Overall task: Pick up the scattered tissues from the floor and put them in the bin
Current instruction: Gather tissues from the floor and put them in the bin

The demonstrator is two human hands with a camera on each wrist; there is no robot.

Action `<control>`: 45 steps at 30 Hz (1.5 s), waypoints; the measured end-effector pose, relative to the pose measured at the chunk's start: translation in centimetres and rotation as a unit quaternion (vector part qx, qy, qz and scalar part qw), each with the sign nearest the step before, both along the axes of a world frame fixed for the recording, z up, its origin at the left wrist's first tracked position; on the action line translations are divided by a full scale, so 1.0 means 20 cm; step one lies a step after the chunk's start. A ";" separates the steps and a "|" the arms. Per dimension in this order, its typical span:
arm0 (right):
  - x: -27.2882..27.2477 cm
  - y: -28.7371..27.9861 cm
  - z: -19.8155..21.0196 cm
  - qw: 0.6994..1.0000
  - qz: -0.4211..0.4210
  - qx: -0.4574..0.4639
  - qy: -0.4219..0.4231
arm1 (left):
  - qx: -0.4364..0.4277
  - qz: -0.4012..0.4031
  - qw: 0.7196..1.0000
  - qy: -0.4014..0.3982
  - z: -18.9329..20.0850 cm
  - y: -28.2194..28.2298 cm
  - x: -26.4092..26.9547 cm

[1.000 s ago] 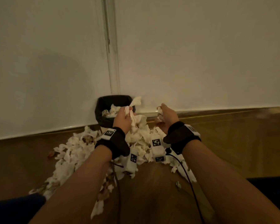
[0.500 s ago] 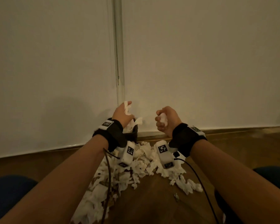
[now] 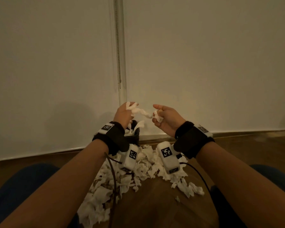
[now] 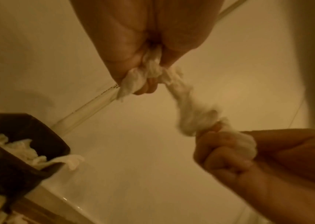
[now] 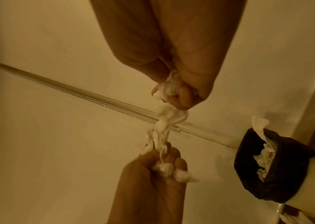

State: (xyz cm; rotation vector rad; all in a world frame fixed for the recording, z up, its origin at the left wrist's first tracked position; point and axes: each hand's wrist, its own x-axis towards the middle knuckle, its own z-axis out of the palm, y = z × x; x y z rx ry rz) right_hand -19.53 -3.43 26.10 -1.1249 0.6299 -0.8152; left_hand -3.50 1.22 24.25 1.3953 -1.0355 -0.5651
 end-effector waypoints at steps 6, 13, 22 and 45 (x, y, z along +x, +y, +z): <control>-0.02 0.01 -0.04 0.999 -0.038 0.000 0.023 | -0.023 0.035 0.993 -0.114 0.02 0.01 0.01; -0.03 0.03 -0.03 0.998 -0.049 -0.012 -0.024 | -0.034 -0.036 0.998 0.028 0.04 0.05 0.00; -0.08 0.04 -0.02 0.995 -0.064 -0.044 0.057 | 0.021 -0.020 0.994 -0.107 0.05 0.12 -0.01; 0.06 -0.07 -0.15 0.986 -0.141 0.008 0.092 | 0.014 0.147 0.978 0.149 -0.07 0.04 0.13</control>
